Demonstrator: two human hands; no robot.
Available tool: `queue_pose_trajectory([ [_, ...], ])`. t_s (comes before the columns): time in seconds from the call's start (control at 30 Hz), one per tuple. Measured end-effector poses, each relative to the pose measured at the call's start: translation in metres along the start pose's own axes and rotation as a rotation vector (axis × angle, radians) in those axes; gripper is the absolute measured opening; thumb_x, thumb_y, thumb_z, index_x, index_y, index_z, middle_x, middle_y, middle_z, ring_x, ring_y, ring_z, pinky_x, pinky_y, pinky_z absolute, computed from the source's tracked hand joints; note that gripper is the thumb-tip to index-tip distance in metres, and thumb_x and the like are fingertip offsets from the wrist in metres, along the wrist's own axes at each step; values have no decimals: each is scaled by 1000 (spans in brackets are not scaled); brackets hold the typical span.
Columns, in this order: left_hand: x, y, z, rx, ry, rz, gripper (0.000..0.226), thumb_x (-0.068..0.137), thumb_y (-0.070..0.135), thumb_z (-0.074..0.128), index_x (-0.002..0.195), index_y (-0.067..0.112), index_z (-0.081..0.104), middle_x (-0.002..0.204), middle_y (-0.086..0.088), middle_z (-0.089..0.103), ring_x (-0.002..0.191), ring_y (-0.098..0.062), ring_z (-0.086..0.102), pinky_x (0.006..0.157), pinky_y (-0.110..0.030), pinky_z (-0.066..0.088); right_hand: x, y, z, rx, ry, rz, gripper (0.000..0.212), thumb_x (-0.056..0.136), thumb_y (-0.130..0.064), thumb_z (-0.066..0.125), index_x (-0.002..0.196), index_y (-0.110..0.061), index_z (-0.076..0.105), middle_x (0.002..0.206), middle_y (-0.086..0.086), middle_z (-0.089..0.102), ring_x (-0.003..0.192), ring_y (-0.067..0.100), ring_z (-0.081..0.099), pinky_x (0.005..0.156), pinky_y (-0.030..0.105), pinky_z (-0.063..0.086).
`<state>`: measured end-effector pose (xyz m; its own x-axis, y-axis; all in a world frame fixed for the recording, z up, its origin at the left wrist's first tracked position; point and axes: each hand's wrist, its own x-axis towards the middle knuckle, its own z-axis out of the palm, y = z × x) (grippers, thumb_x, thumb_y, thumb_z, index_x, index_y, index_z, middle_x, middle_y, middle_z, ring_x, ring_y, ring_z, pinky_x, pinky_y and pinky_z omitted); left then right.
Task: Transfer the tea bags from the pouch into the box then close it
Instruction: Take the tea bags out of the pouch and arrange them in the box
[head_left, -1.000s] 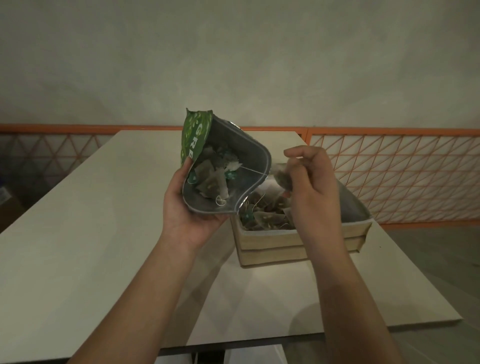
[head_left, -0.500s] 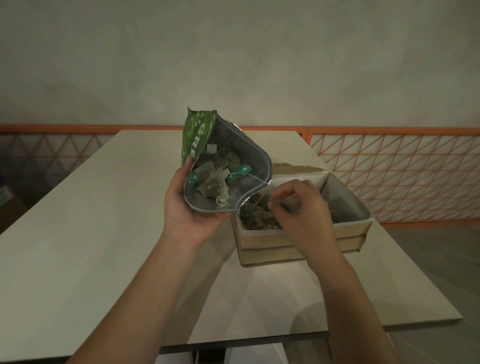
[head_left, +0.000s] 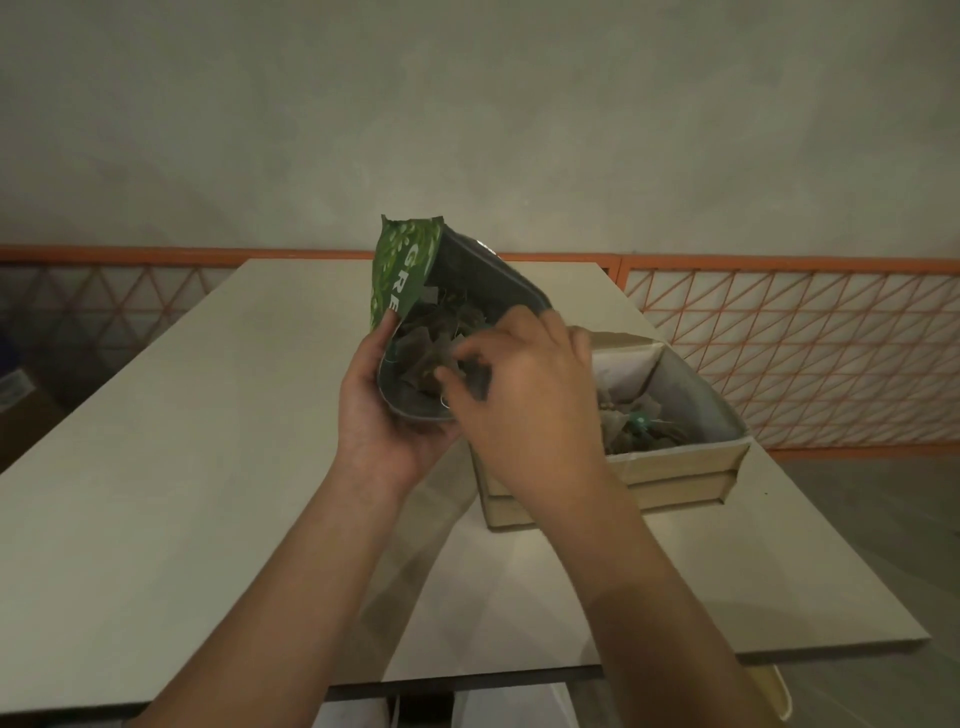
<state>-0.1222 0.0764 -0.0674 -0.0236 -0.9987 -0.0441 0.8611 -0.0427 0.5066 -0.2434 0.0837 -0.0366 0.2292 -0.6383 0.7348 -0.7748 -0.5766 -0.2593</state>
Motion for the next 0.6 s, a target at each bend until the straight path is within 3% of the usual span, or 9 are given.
queue_pose_trajectory([
  [0.13, -2, 0, -2, 34, 15, 6, 51, 95, 49, 51, 119, 11, 73, 131, -11, 66, 120, -27, 63, 109, -37, 42, 9, -11, 14, -323, -172, 72, 35, 85, -50, 62, 95, -18, 74, 110, 8, 52, 106, 29, 41, 86, 41, 24],
  [0.27, -2, 3, 0, 32, -8, -3, 51, 96, 48, 49, 123, 10, 71, 129, -12, 67, 114, -28, 66, 103, -37, 46, 6, -7, 20, -329, -115, 73, 14, 81, -36, 66, 84, -26, 76, 101, 2, 55, 99, 27, 45, 80, 39, 20],
  [0.37, -1, 4, 1, 42, -2, 7, 55, 96, 49, 50, 137, 14, 61, 130, -12, 65, 110, -28, 66, 97, -37, 50, 3, 4, 13, -26, -25, 119, 9, 81, -35, 65, 82, -29, 71, 95, -8, 61, 97, 18, 51, 76, 33, 19],
  [0.43, 0, 3, 1, 45, -11, 8, 56, 96, 49, 50, 139, 15, 59, 132, -13, 64, 107, -30, 67, 89, -39, 56, 3, 10, -1, 325, 13, 194, 3, 83, -30, 65, 83, -28, 66, 90, -13, 63, 90, 10, 57, 81, 33, 33],
  [0.5, 1, 1, 1, 21, -21, 3, 55, 95, 50, 51, 137, 16, 62, 135, -14, 63, 108, -34, 68, 84, -41, 59, 2, 14, -19, 640, 46, 326, 4, 88, -21, 64, 85, -23, 63, 83, -11, 65, 79, 4, 60, 74, 27, 49],
  [0.6, 4, 1, -3, 7, -39, -20, 56, 95, 52, 52, 139, 18, 59, 145, -16, 55, 131, -37, 54, 95, -44, 55, -3, 26, -38, 916, 134, 497, 6, 94, -14, 59, 88, -16, 58, 90, 3, 69, 80, 12, 68, 67, 23, 54],
])
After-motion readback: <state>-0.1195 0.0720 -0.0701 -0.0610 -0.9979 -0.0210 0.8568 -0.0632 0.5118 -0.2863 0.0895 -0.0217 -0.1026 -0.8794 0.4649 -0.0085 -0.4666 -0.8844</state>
